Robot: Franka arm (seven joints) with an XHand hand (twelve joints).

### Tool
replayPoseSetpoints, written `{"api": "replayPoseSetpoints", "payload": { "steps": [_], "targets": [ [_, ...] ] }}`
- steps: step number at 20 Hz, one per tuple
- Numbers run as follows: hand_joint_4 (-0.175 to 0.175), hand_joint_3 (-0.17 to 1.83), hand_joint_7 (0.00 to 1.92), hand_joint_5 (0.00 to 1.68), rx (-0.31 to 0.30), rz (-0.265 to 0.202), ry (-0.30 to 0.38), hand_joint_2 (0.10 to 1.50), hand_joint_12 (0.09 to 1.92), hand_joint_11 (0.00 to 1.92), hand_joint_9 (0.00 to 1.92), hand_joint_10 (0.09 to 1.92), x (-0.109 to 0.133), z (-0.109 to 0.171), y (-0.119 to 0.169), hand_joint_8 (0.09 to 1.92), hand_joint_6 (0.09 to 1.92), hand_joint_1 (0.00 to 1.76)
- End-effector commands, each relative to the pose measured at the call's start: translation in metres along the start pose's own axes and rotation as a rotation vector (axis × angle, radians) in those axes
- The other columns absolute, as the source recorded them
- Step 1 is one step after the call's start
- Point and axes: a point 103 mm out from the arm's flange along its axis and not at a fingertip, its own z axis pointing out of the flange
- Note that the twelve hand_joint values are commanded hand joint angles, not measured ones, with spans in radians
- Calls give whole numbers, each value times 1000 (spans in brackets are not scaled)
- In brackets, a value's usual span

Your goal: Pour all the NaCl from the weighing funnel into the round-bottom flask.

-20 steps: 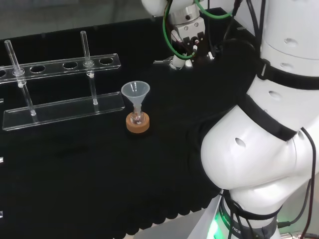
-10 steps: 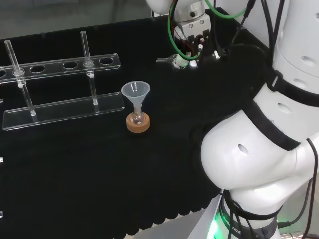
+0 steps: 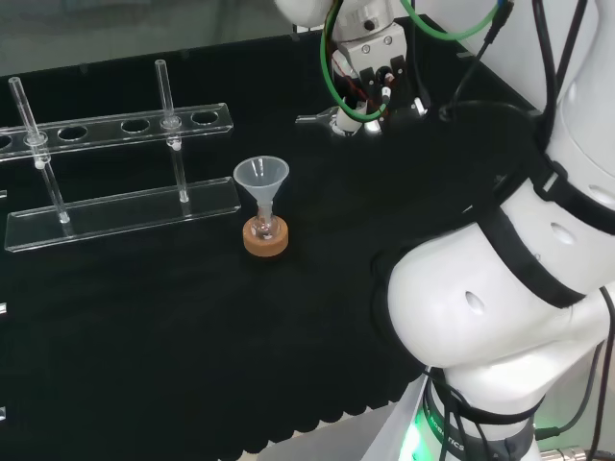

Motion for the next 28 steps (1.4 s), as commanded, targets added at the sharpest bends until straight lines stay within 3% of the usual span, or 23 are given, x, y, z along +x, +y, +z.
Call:
{"api": "replayPoseSetpoints", "payload": {
  "steps": [1, 11, 15, 28],
  "targets": [
    [175, 487, 980, 1336, 31, -21, -23, 726, 861, 1128, 1355, 128, 21, 1, -20, 616, 491, 1128],
    [175, 490, 977, 1336, 76, -55, -70, 724, 853, 1133, 1361, 122, 41, 3, -21, 612, 492, 1128],
    [175, 491, 973, 1336, 88, -60, -131, 723, 850, 1135, 1362, 120, 45, 2, -18, 609, 492, 1128],
    [175, 494, 960, 1336, 108, -72, -238, 722, 842, 1134, 1359, 109, 52, -5, -15, 605, 492, 1128]
  ]
}}
